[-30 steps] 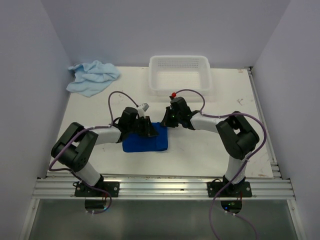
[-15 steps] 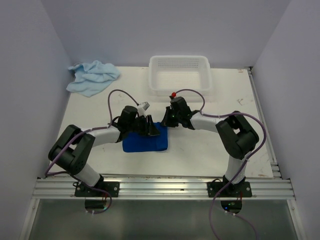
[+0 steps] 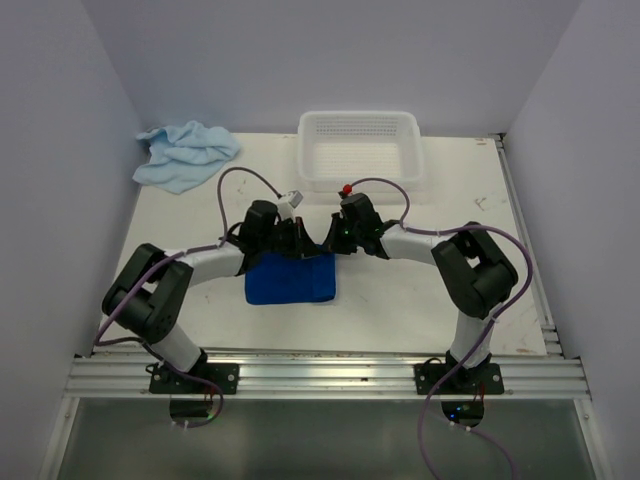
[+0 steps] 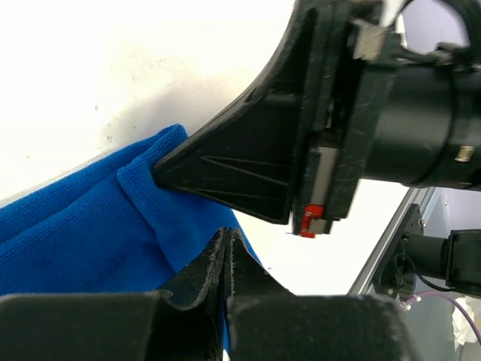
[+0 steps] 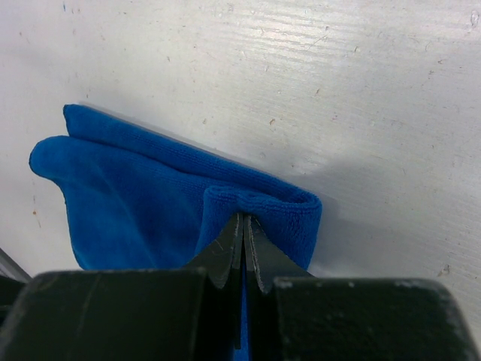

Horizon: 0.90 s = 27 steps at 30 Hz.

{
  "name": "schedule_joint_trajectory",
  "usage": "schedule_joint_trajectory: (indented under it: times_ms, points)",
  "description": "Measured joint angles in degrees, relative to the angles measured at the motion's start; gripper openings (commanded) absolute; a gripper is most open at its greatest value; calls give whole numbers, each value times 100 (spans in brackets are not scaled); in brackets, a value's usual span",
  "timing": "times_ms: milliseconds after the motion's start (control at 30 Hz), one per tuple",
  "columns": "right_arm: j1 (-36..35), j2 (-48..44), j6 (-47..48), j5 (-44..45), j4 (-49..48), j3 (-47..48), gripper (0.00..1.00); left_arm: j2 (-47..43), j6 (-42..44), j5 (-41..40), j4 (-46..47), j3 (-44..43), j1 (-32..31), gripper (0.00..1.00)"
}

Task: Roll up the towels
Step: Roll the towel

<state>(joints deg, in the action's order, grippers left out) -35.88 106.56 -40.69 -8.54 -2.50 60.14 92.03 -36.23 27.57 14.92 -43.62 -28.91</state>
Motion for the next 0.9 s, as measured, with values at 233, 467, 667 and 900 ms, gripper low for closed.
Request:
schedule_joint_trajectory:
  times_ms: [233, 467, 667, 900]
  points:
    - [0, 0, 22, 0, 13, 7, 0, 407, -17, 59, 245, 144, -142, 0]
    - [0, 0, 22, 0, 94, 37, 6, 732, -72, 57, 656, 321, -306, 0]
    - [4, -243, 66, 201, 498, 103, 41, 820, -214, 63, 1058, 476, -306, 0]
    - [160, -1541, 177, 802, 1014, -302, 55, 907, -348, 90, 1375, 584, -308, 0]
